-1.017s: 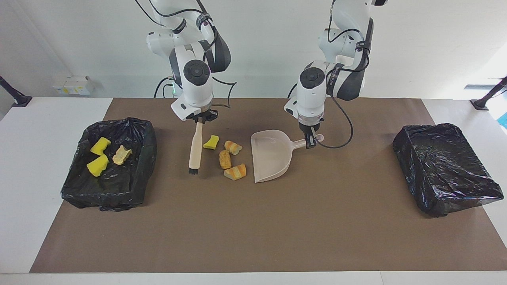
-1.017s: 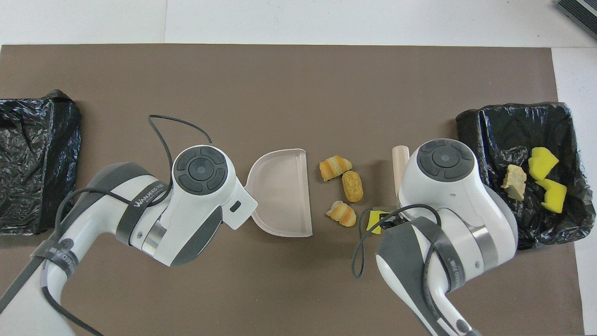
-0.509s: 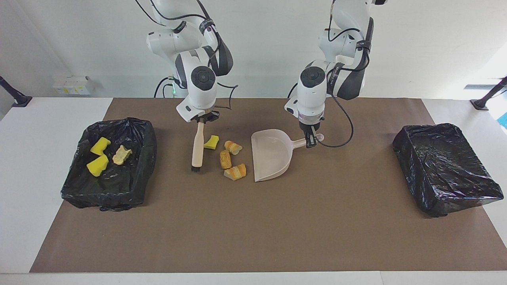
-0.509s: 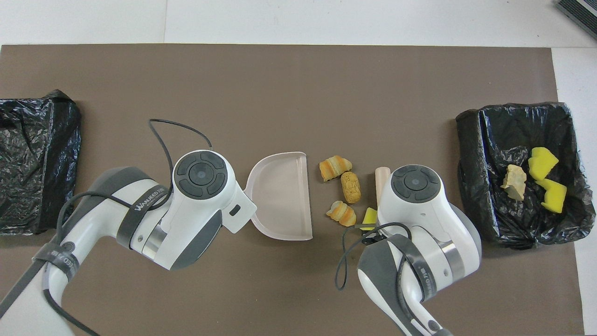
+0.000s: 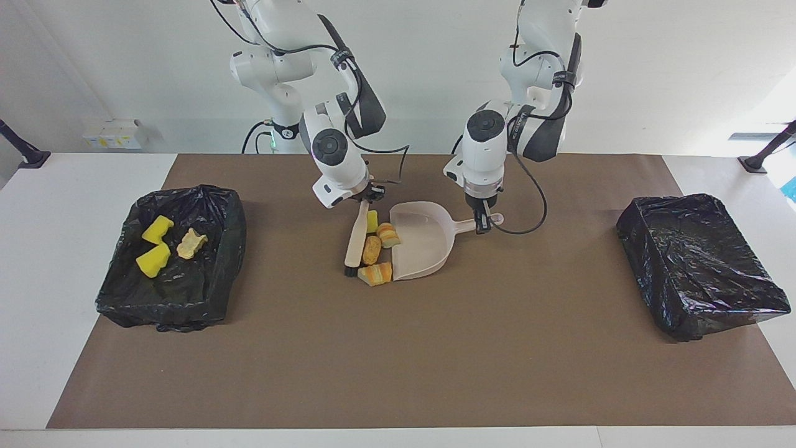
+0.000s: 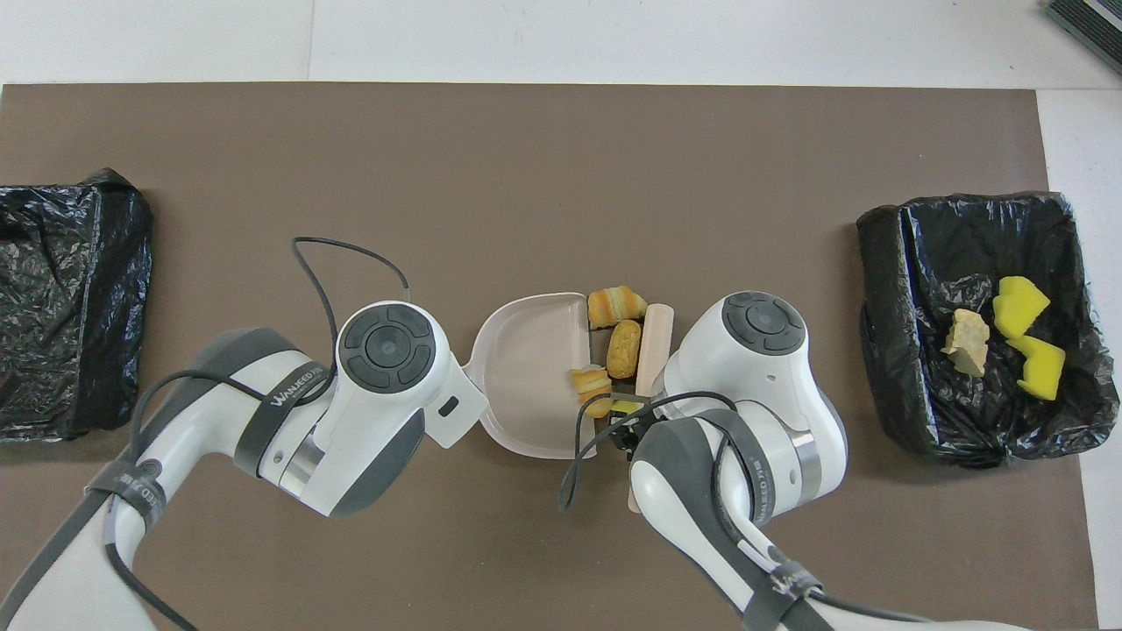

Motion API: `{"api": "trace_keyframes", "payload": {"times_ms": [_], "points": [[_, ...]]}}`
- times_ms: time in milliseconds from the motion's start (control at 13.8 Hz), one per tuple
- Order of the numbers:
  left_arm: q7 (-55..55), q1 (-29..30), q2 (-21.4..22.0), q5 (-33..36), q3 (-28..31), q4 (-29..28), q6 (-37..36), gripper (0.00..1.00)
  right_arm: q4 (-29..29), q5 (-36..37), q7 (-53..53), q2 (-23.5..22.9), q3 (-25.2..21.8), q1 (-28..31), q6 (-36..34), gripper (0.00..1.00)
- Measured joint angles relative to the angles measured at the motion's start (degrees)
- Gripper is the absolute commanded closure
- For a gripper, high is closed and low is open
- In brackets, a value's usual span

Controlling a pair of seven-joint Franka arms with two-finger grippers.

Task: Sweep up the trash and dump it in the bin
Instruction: 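Sweep the tan scraps into the dustpan with the right gripper's brush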

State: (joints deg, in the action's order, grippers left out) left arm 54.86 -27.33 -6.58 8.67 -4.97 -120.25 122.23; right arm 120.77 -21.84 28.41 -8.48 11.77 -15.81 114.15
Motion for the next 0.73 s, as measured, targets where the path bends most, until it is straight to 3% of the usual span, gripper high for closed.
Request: {"api": "trace_keyframes", "payload": {"times_ms": [218, 436, 581, 727], "points": [[0.0, 0.0, 0.1, 0.0, 0.1, -0.4, 1.1, 1.0, -2.8, -7.9, 0.0, -1.6, 0.0, -2.6, 2.9, 1.0], [-1.0, -0.1, -0.1, 0.0, 0.1, -1.6, 5.3, 1.0, -6.9, -8.6, 0.0, -2.5, -0.1, -2.8, 1.6, 1.0], [-2.0, -0.1, -0.3, 0.0, 0.1, -1.9, 6.5, 1.0, -9.0, -6.6, 0.0, -1.5, -0.6, -2.4, -2.6, 1.0], [-3.2, -0.1, -0.3, 0.0, 0.1, -1.9, 6.6, 1.0, -9.9, 3.0, -1.1, 1.2, -0.7, -1.2, -7.2, 1.0]]}}
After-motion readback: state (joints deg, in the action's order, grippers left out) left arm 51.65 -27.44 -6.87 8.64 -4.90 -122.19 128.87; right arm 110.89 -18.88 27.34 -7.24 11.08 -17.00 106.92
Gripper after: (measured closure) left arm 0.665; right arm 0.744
